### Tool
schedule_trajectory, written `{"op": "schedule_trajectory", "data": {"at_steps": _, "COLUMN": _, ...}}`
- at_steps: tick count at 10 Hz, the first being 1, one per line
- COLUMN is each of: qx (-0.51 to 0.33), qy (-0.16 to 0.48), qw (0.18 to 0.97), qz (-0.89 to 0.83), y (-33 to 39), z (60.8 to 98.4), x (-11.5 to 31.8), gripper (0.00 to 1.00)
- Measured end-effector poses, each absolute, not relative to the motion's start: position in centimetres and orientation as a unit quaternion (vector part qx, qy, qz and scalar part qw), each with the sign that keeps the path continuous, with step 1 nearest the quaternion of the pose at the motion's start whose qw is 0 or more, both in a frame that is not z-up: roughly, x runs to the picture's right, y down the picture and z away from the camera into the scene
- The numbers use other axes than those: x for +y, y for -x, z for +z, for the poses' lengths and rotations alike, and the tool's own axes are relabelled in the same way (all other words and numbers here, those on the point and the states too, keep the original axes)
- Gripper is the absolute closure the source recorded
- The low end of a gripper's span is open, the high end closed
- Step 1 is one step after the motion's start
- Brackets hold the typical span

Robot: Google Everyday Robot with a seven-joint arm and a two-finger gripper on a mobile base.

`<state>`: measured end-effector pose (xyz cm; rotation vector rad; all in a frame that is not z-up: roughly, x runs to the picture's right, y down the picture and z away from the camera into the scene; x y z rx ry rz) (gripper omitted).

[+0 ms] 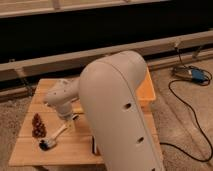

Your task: Place brush in paper cup

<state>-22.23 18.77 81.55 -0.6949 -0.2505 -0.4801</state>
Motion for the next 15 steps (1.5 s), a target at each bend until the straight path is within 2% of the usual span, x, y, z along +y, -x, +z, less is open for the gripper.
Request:
{"op": "schedule_trajectory", "data": {"at_steps": 5, "qx": -0.116, "qy": 0.346, "qw": 0.894, "qz": -0.258, "y": 23.1, "z": 82.9, "x": 20.4, "gripper": 0.2}}
{"op": "schedule_trajectory", "data": {"at_steps": 6, "qx": -0.113, "qy": 0.348, "qw": 0.894, "qz": -0.259, "y": 23.1, "z": 83.1, "x": 20.5, "gripper": 0.24}}
{"op": "schedule_trajectory", "data": {"at_steps": 13, "qx": -0.078, "qy": 0.347, "qw": 0.904, "qz": -0.237, "y": 20.1, "z": 84.6, "x": 19.1, "gripper": 0.94}}
{"op": "schedule_trajectory", "data": {"at_steps": 14, "qx": -0.072, "qy": 0.347, "qw": 0.906, "qz": -0.23, "y": 19.4, "z": 84.6, "x": 18.7, "gripper": 0.99}}
{"op": "schedule_trajectory", "data": {"at_steps": 15, "qx": -0.068, "qy": 0.345, "qw": 0.909, "qz": -0.224, "y": 18.7, "z": 84.5, "x": 18.4, "gripper": 1.0}}
